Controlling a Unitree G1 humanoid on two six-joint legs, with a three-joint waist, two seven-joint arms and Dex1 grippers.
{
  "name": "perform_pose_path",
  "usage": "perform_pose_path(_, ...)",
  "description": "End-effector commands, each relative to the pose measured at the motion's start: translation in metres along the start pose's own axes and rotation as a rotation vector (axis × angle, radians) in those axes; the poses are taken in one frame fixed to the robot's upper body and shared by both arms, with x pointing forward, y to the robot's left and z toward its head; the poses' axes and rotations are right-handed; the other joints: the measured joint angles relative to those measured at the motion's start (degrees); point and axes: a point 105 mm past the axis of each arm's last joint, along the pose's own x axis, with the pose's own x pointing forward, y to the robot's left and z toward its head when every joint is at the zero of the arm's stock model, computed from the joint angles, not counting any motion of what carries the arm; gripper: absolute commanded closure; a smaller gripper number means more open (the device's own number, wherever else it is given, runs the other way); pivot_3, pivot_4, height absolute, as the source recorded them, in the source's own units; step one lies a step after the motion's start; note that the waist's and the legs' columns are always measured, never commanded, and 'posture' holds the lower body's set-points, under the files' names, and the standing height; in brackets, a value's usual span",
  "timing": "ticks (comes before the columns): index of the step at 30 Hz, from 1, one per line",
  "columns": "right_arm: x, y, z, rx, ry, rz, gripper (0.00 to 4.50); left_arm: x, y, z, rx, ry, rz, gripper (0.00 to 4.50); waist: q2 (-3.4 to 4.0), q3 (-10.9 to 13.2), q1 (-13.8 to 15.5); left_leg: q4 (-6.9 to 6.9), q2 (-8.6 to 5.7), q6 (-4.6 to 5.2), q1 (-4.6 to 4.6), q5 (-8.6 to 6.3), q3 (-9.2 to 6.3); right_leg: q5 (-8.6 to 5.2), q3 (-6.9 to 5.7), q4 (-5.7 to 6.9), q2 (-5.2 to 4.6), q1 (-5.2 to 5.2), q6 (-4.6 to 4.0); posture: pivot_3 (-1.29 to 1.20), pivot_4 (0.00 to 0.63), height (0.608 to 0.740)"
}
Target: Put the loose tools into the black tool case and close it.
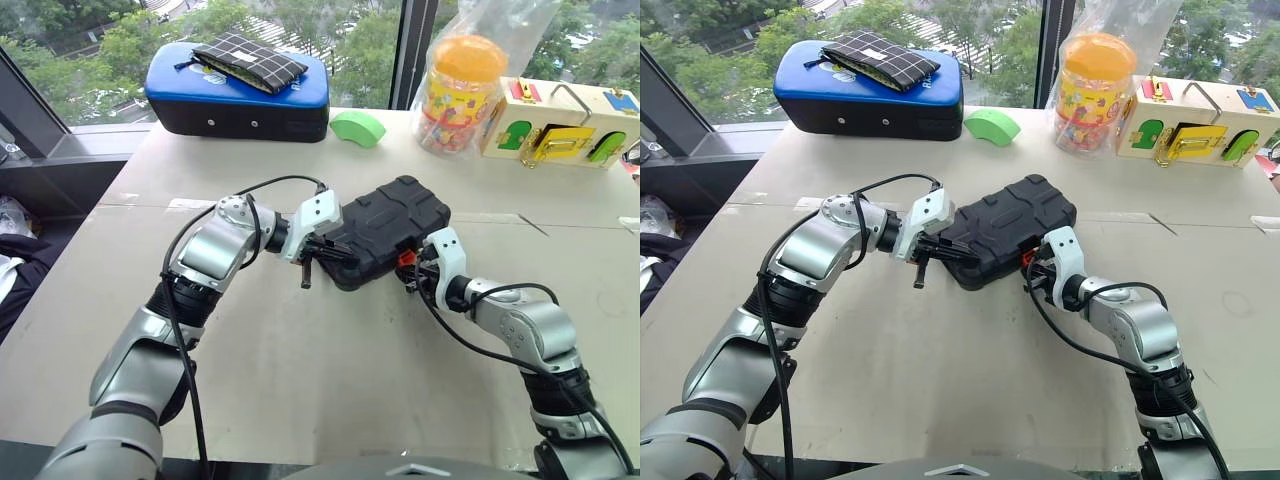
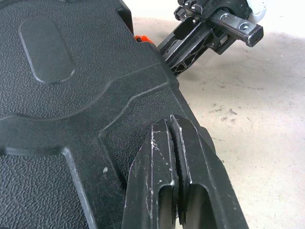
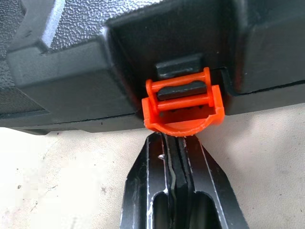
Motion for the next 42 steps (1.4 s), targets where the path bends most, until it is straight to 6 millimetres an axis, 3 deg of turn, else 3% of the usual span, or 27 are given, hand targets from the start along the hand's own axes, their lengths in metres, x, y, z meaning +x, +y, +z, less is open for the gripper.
perform_pose_path(1,-0.019,0.006,0.050,-0.088,-0.205,0.008,4.50,0.006,-0.006,-0.028,-0.057,0.090,-0.023,4.46,0.01,0.01,0.01,-0.01,0.00,0.00,0.00,0.00,0.00,0.00,0.00,0.00,0.00,0.00,0.00,0.00,0.150,0.740)
perform_pose_path(7,-0.027,0.022,0.064,-0.126,-0.243,0.055,4.50,0.007,-0.008,-0.031,-0.060,0.098,-0.029,4.46,0.03,0.02,-0.28,-0.02,0.01,0.00,0.00,0.00,-0.01,0.00,0.01,0.02,0.01,-0.02,0.00,0.00,0.150,0.740)
perform_pose_path(14,-0.022,0.022,0.056,-0.132,-0.205,0.050,4.50,0.010,-0.010,-0.035,-0.064,0.102,-0.029,4.46,0.01,-0.08,-0.68,-0.04,0.03,0.00,0.05,0.00,-0.02,0.00,0.02,0.02,0.02,-0.01,0.00,0.00,0.150,0.740)
perform_pose_path(22,-0.018,0.032,0.064,-0.187,-0.227,0.103,4.50,0.011,-0.014,-0.046,-0.067,0.096,-0.022,4.46,0.07,-0.11,-0.94,-0.07,0.08,0.00,0.15,0.00,-0.02,0.00,0.19,0.03,0.05,0.00,0.00,0.00,0.150,0.740)
perform_pose_path(24,-0.024,0.038,0.072,-0.217,-0.285,0.121,4.50,0.011,-0.013,-0.041,-0.052,0.045,-0.006,4.46,0.07,-0.11,-1.02,-0.11,0.08,0.00,0.18,0.00,-0.01,0.00,0.26,0.02,0.06,0.00,0.00,0.00,0.150,0.740)
perform_pose_path(28,-0.045,0.035,0.088,-0.286,-0.421,0.125,4.50,-0.001,-0.002,-0.002,-0.022,-0.265,0.130,4.46,0.22,-0.16,-0.38,-0.21,0.09,0.00,0.18,0.00,-0.02,0.00,0.28,0.02,0.06,-0.03,0.00,0.00,0.150,0.740)
perform_pose_path(29,-0.051,0.031,0.086,-0.322,-0.419,0.112,4.12,-0.006,-0.001,0.004,-0.048,-0.321,0.150,4.50,0.20,-0.14,0.04,-0.18,0.09,0.00,0.07,0.00,-0.06,0.00,0.19,-0.03,0.05,-0.04,0.01,0.00,0.150,0.740)
perform_pose_path(30,-0.057,0.029,0.082,-0.356,-0.408,0.120,3.94,-0.013,0.001,0.011,-0.092,-0.383,0.166,4.07,0.10,-0.11,0.51,-0.14,0.08,0.00,-0.06,0.00,-0.06,0.00,0.11,-0.08,0.04,-0.09,0.02,0.00,0.150,0.740)
perform_pose_path(31,-0.064,0.026,0.075,-0.394,-0.376,0.127,3.76,-0.021,-0.001,0.015,-0.146,-0.432,0.164,3.96,0.08,-0.10,0.81,-0.13,0.08,0.00,-0.10,0.00,-0.06,0.01,0.10,-0.11,0.04,-0.10,0.02,0.00,0.150,0.740)
perform_pose_path(33,-0.077,0.020,0.066,-0.426,-0.343,0.139,2.81,-0.031,-0.009,0.017,-0.189,-0.472,0.157,3.23,0.05,-0.06,0.95,-0.10,0.02,0.00,-0.19,0.00,-0.07,0.00,0.13,-0.21,0.02,-0.07,0.03,0.00,0.150,0.740)
perform_pose_path(39,-0.152,-0.014,0.023,-0.477,-0.174,0.102,0.02,-0.077,-0.044,-0.019,-0.296,-0.428,0.222,0.43,0.08,-0.03,0.71,-0.42,-0.03,-0.01,0.01,-0.01,-0.11,-0.06,0.33,-0.32,-0.10,0.01,0.10,0.00,0.150,0.740)
perform_pose_path(40,-0.163,-0.017,0.018,-0.474,-0.157,0.094,0.00,-0.084,-0.050,-0.025,-0.303,-0.406,0.234,0.04,0.05,-0.02,0.62,-0.46,-0.01,-0.01,0.04,-0.01,-0.12,-0.06,0.32,-0.32,-0.09,0.00,0.10,0.00,0.150,0.740)
perform_pose_path(42,-0.185,-0.021,0.007,-0.468,-0.118,0.069,0.00,-0.097,-0.062,-0.041,-0.332,-0.354,0.263,0.04,0.12,-0.04,0.68,-0.46,0.05,-0.02,0.10,-0.01,-0.14,-0.08,0.30,-0.26,-0.03,0.00,0.06,0.00,0.150,0.740)
